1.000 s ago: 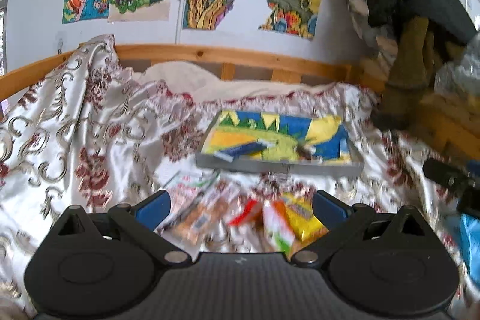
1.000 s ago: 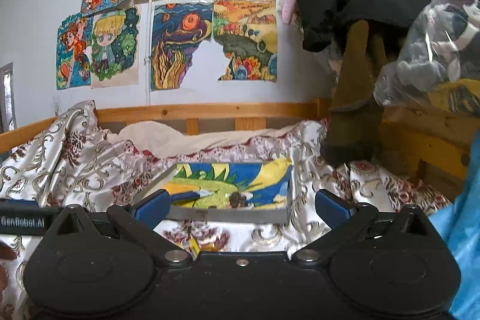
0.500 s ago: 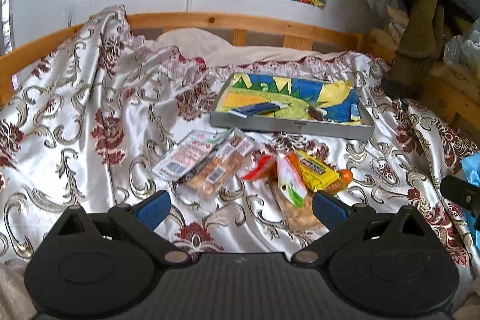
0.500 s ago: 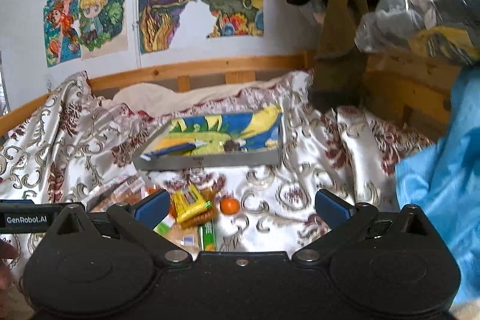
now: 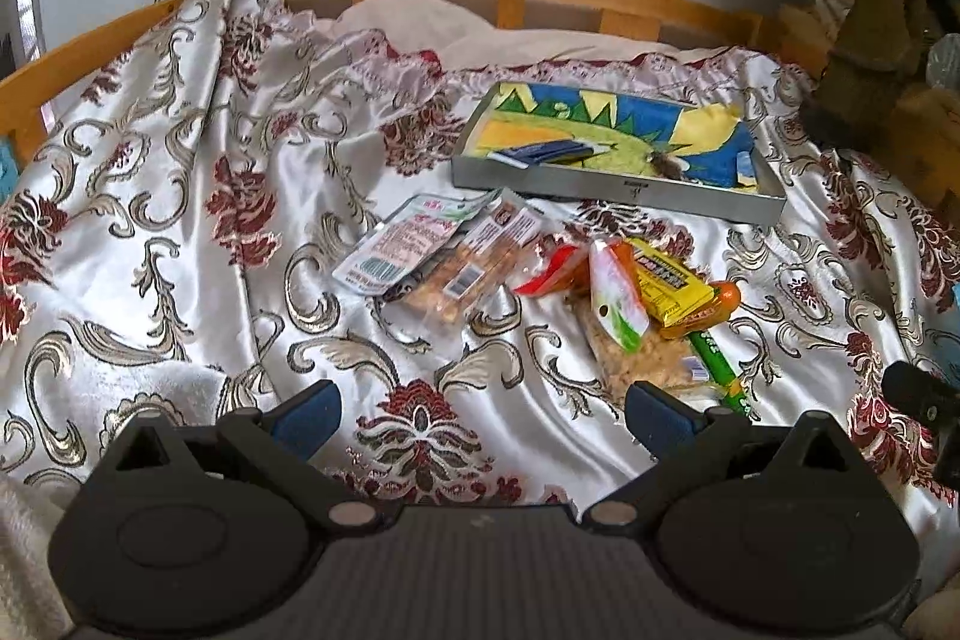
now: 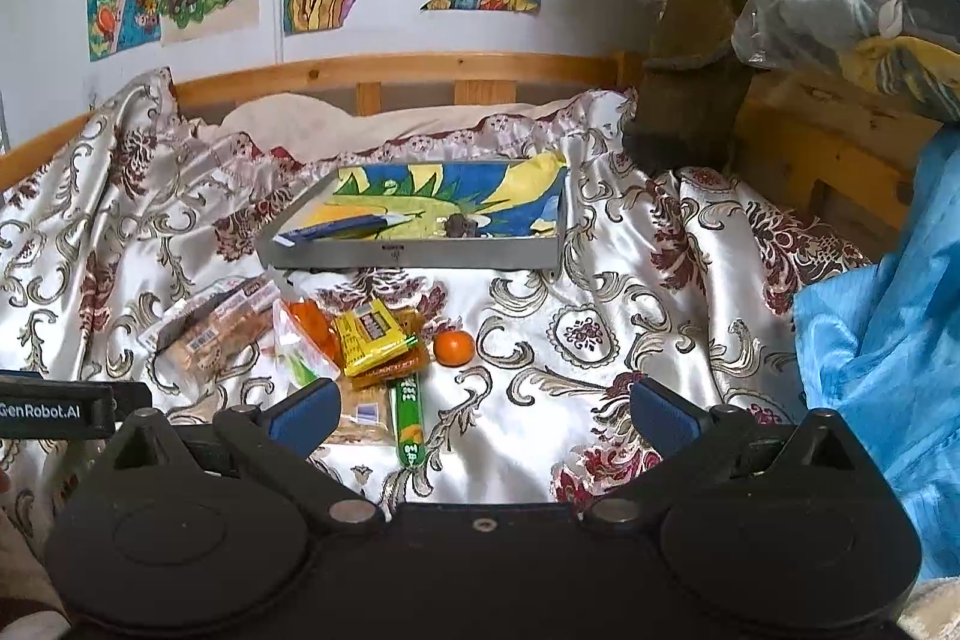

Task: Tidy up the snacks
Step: 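Raise both tools back above the remaining snacks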

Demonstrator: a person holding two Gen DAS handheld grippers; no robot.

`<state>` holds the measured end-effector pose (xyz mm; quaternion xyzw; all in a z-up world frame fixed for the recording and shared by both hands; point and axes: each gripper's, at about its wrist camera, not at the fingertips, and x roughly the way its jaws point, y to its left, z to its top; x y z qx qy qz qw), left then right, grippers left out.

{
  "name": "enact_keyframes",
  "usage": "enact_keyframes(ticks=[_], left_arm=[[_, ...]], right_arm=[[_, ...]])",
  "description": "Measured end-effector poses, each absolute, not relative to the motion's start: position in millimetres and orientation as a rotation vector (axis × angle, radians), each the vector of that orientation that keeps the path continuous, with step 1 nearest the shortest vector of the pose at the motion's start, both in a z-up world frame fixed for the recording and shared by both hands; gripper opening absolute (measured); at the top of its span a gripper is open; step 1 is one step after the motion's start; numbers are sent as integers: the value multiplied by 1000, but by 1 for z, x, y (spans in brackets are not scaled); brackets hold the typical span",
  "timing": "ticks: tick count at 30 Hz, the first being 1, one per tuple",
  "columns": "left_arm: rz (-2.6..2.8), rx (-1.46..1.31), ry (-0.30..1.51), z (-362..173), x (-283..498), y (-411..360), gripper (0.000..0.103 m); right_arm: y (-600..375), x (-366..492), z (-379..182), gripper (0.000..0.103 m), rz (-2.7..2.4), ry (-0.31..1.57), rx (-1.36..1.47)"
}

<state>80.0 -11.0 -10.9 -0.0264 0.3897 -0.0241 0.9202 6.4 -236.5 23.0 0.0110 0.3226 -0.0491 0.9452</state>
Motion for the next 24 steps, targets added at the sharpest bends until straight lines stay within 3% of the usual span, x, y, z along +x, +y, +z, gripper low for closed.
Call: enact_keyframes(ticks=[24], left_arm=[[-112, -58, 1051, -31, 125, -8, 102]], right_arm=[[-207, 39, -2, 102, 37, 858, -114]])
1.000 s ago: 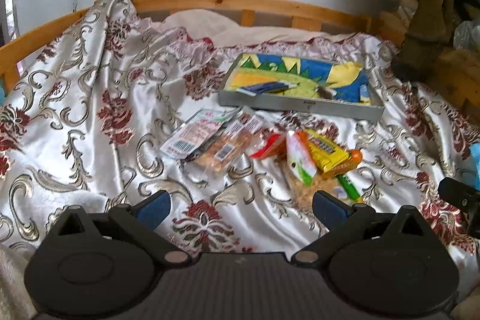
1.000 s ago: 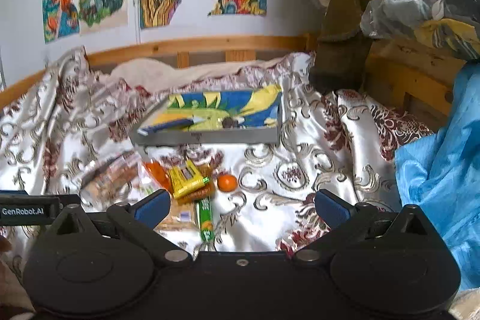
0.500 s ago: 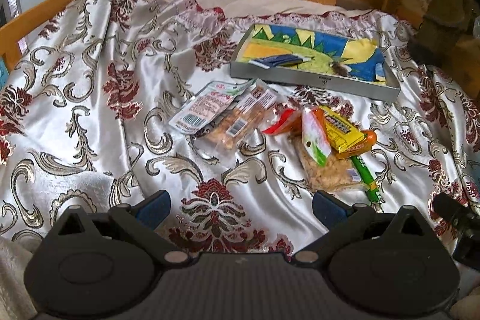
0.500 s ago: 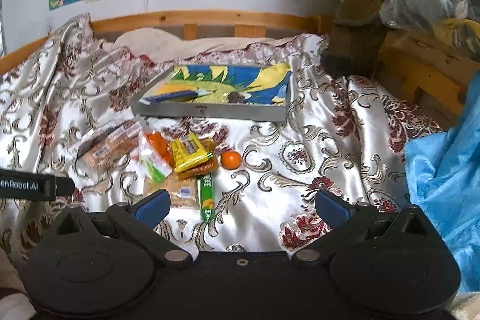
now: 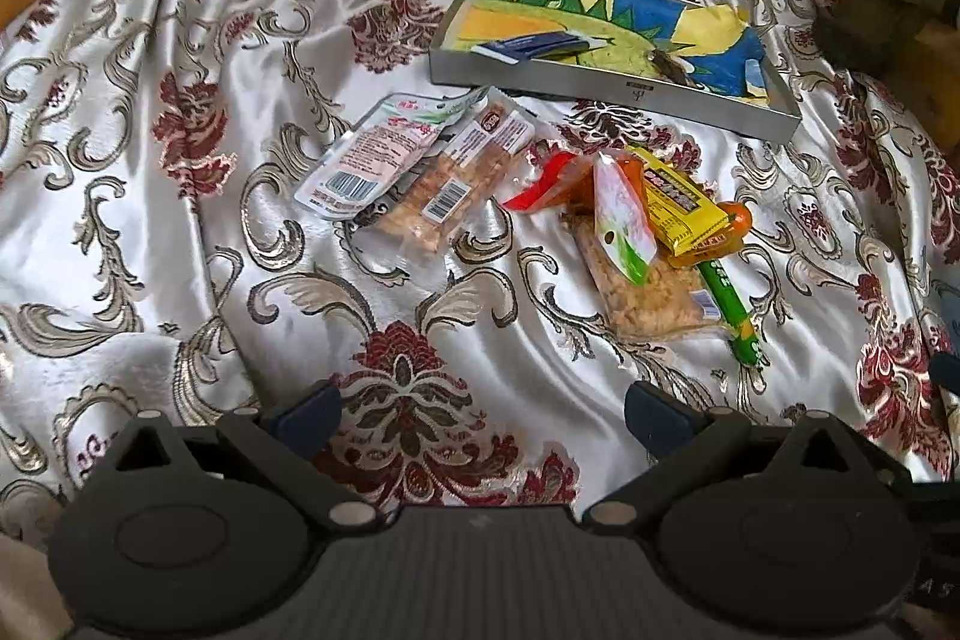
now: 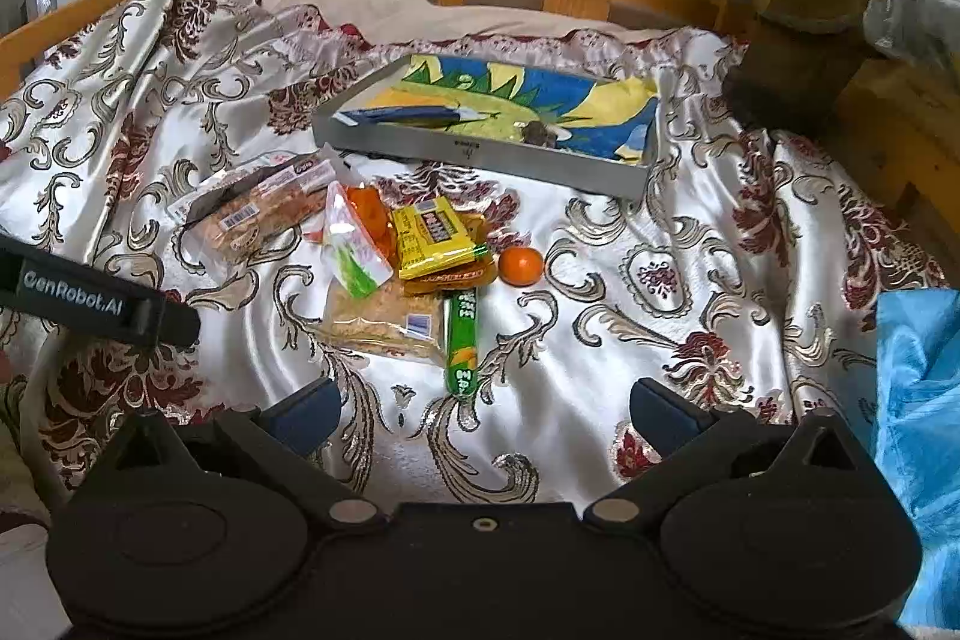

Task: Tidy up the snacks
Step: 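Raise both tools back above the remaining snacks, then lower the left tool toward the red-wrapped snack while the right tool approaches the yellow biscuit pack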

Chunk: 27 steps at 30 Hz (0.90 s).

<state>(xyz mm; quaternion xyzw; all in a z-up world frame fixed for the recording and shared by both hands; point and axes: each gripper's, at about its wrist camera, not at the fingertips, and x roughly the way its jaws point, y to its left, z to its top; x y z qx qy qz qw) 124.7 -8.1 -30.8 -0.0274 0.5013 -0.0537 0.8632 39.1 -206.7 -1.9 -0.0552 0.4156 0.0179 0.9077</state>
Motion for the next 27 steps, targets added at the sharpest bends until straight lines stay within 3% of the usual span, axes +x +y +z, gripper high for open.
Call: enact_keyframes(ticks=[22, 27], left_arm=[[-270, -188, 1041, -58, 190, -23, 102], [-320, -303, 978, -58, 202, -20, 102]], right_arm=[[-261, 143, -44, 100, 155, 1050, 167], [-261, 155, -49, 91, 199, 998, 193]])
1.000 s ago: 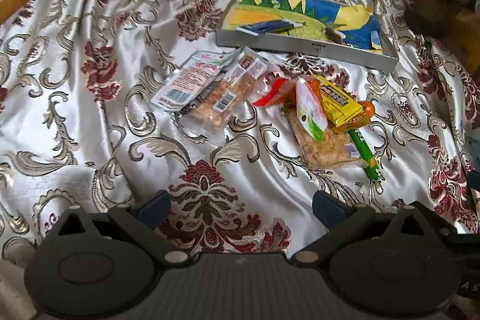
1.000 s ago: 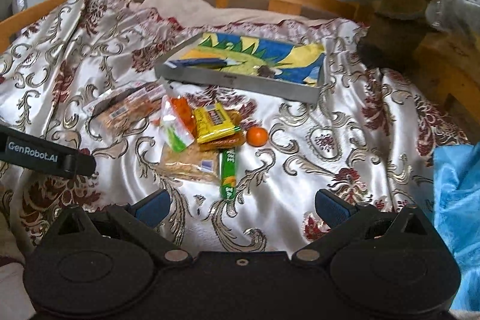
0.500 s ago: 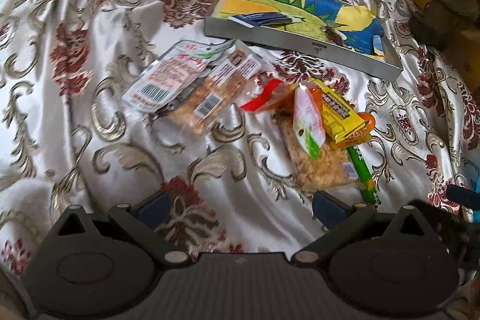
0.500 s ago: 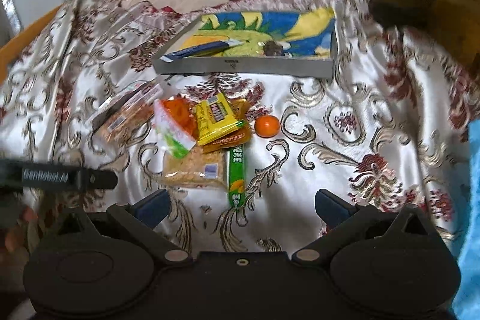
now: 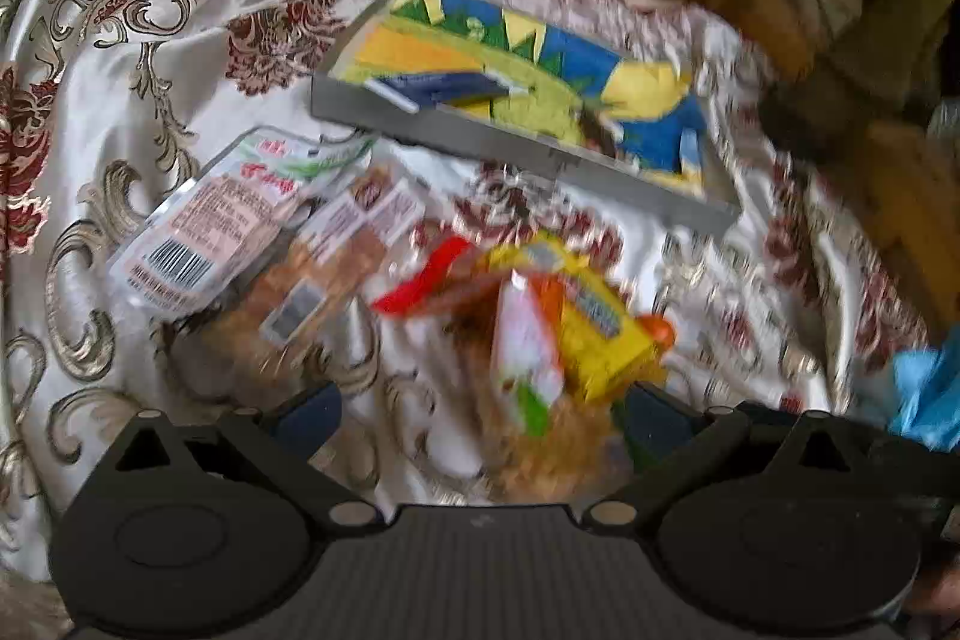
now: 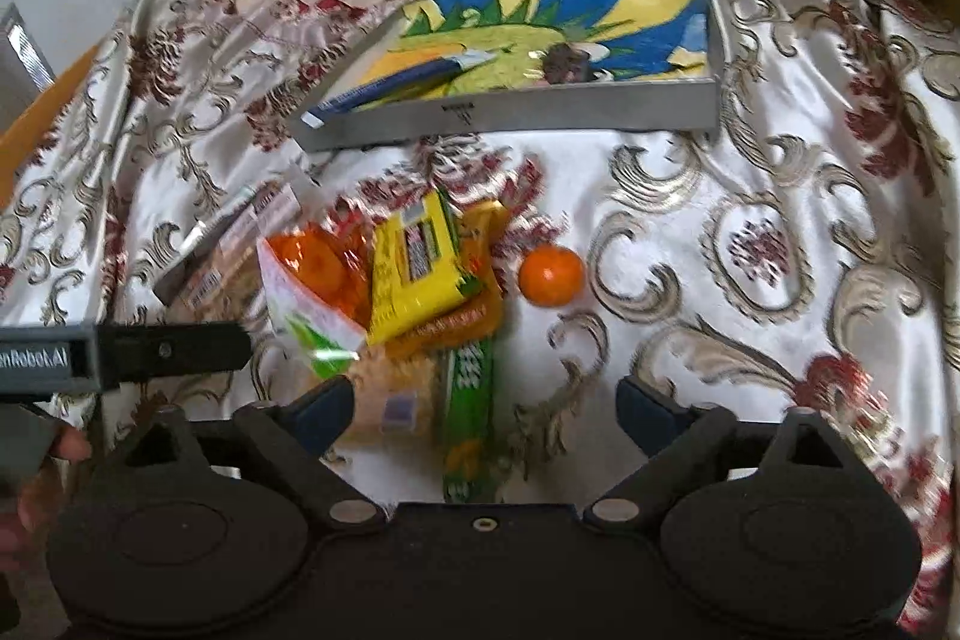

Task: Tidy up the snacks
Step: 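Lower the left tool toward the red-wrapped snack while the right tool approaches the yellow biscuit pack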

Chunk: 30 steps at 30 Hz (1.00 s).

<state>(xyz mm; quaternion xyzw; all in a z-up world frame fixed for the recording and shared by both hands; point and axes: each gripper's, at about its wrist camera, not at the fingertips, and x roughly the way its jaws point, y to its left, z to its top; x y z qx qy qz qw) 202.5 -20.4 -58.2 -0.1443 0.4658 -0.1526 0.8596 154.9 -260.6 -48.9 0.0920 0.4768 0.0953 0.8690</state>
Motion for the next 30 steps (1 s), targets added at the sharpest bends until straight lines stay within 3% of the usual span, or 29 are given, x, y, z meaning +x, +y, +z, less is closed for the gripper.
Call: enact_keyframes(ticks=[4, 10, 13, 19, 30], left_arm=[[-317, -337, 938, -59, 215, -20, 100], [-375, -422, 941, -69, 231, -24, 99], [-369, -437, 969, -76, 238, -26, 94], [-372, -430, 1007, -88, 246, -31, 80], [-337, -459, 1031, -93, 252, -32, 75]], right_arm=[[-250, 161, -48, 82, 232, 914, 117], [-227, 169, -56, 77, 283, 834, -96], [-218, 174, -66, 74, 304, 820, -175], [-203, 181, -73, 73, 336, 782, -240], [-198, 188, -80, 75, 337, 796, -228]])
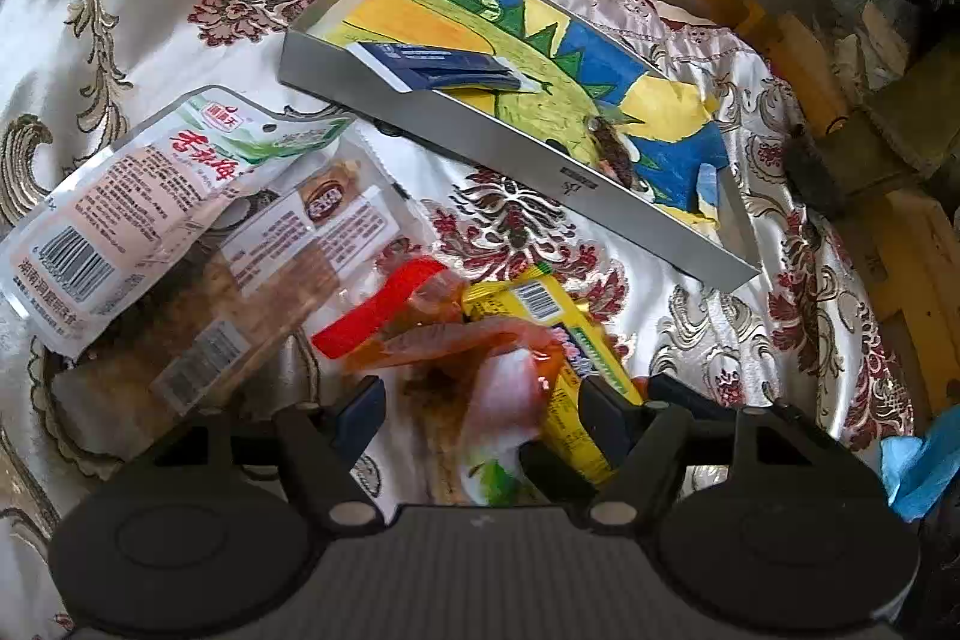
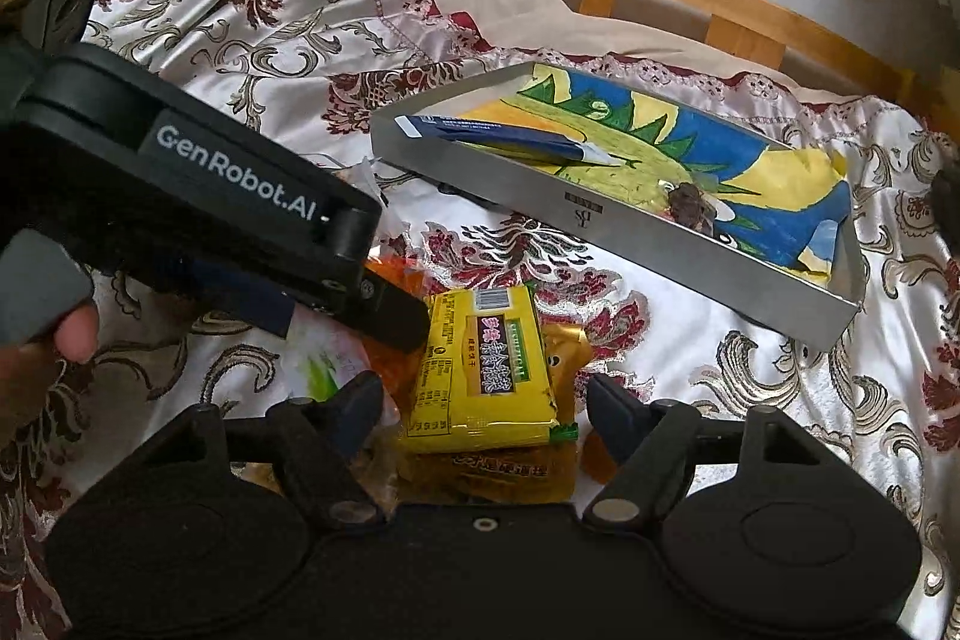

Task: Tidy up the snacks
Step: 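Lower the left tool toward the red-wrapped snack while the right tool approaches the yellow biscuit pack, then close the left gripper on the red-wrapped snack while the right gripper grasps the yellow biscuit pack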

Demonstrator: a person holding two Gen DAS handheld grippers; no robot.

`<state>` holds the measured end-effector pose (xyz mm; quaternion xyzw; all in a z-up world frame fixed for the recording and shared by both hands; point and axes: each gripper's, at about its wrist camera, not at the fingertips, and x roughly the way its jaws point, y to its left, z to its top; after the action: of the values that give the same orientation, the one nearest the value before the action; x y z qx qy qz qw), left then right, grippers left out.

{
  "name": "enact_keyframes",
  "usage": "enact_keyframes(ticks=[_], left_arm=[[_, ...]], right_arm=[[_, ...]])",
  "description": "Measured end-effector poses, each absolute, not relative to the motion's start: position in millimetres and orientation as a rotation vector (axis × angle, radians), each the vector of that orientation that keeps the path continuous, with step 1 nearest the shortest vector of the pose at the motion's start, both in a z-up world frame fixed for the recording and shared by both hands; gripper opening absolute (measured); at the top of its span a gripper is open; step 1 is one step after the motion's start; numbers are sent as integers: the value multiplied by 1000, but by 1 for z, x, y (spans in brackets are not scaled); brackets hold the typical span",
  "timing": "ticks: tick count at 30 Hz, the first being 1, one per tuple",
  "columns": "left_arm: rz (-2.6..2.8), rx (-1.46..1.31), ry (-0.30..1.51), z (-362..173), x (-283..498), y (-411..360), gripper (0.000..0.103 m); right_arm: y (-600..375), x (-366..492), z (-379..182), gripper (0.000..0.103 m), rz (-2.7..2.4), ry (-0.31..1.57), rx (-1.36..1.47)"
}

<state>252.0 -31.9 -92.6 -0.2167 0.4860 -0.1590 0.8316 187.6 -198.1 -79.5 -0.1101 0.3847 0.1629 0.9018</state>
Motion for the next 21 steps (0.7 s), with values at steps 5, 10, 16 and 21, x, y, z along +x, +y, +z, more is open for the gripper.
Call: enact_keyframes(ticks=[5, 10, 16, 21], left_arm=[[-312, -428, 1037, -94, 256, -36, 73], [-320, -456, 1054, -97, 257, -32, 53], [-337, -444, 1043, -92, 254, -34, 42], [-329, -438, 1045, -91, 255, -33, 45]], right_arm=[[-193, 186, -79, 68, 349, 805, -229], [-196, 187, -79, 68, 352, 814, -217], [-198, 189, -79, 68, 314, 840, -258], [-201, 191, -83, 64, 307, 834, -250]])
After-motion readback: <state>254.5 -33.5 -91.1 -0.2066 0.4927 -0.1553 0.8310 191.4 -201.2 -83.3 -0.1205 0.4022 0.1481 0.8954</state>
